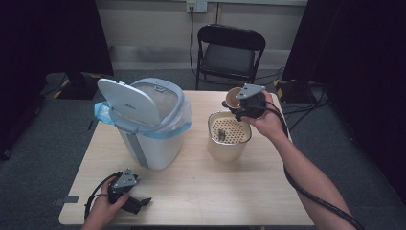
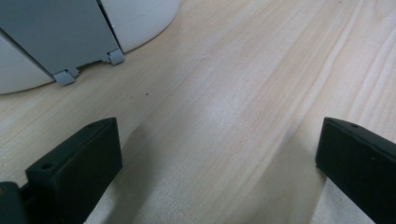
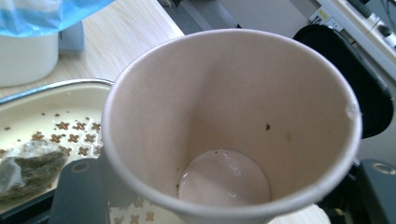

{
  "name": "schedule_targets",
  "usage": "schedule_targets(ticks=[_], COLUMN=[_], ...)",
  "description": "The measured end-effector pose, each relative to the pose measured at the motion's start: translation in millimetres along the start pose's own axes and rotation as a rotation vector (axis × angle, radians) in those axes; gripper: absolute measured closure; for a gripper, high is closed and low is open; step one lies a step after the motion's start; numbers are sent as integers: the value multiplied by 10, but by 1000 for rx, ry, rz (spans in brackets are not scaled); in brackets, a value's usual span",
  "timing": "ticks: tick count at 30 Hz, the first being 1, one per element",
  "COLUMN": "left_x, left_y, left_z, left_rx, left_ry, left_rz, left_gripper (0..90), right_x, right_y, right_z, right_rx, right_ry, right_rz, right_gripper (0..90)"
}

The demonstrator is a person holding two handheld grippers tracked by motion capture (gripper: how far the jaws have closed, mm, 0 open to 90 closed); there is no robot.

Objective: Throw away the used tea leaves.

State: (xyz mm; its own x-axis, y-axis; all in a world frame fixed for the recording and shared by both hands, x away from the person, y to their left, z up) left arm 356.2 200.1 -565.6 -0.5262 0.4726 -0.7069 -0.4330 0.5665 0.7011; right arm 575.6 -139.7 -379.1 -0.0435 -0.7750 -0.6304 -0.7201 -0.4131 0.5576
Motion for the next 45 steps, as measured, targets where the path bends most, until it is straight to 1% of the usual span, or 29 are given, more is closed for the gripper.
schedule_targets(ticks=[3,6,7,10,11,12,15,18,21,22,23,24,27,29,30,31,32,34,35,36,38,42,45], left_x=[0,0,0,-2,-2,0,0,0,0,0,-1,0,2,2,0,2,2,2,2,2,2,2,2], left_y=[0,1,1,-1,-1,1,0,1,0,0,-1,0,4,4,1,4,4,4,4,4,4,4,4], left_z=[0,0,0,-3,-3,0,-1,0,0,0,-1,0,-1,-1,-4,-1,-1,-1,-1,-1,-1,0,-1], left_rx=[0,0,0,1,1,0,0,0,1,1,1,1,2,3,2,2,2,3,3,3,2,2,3], left_ry=[0,1,1,5,5,1,2,0,0,0,3,0,-1,-1,4,0,-1,-1,-1,-1,-1,-1,0], left_rz=[0,1,1,-3,-3,1,0,1,0,0,-1,0,3,4,0,3,4,4,4,4,4,4,3], left_gripper=[0,0,0,0,0,0,0,0,0,0,0,0,0,0,0,0,0,0,0,0,0,0,0], right_x=[-5,-4,-4,-7,-7,-7,-12,-40,-68,-82,-82,-103,-132,-160,-173,-180,-207,-231,-244,-244,-277,-320,-347], right_y=[11,20,20,29,29,28,34,49,55,54,54,54,50,54,52,55,57,59,58,58,62,77,89], right_z=[-16,-40,-40,-48,-48,-41,-43,-46,-53,-52,-52,-51,-55,-41,-42,-36,-32,-36,-33,-33,-22,-24,-37], right_rx=[-3,-27,-27,-50,-50,-63,-69,-82,-87,-96,-96,-108,-112,-122,-126,-130,-141,-143,-152,-152,-175,-184,-176], right_ry=[-14,-63,-63,-113,-113,-138,-147,-167,-171,-183,-183,-199,-204,-213,-210,-217,-224,-223,-234,-234,-250,-267,-258], right_rz=[-9,-21,-21,-36,-36,-40,-42,-50,-52,-57,-57,-58,-67,-68,-71,-63,-68,-71,-74,-74,-80,-88,-92], right_gripper=[275,274,274,274,274,274,274,273,273,273,273,273,273,273,273,273,272,273,272,272,271,270,270])
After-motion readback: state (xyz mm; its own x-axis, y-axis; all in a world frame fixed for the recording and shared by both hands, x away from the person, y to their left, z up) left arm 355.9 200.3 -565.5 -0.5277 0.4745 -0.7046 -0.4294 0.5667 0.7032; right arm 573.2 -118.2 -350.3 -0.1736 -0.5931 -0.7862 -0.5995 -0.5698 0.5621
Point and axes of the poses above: each handheld gripper's, and its own axes: y roughly backward along the jaws, x roughly out of its underside, z roughly to its left, the point moved 9 cm from there along -y, roughly forward along the jaws, and after that the axes turned 8 degrees about y, right-handed, at the moved point
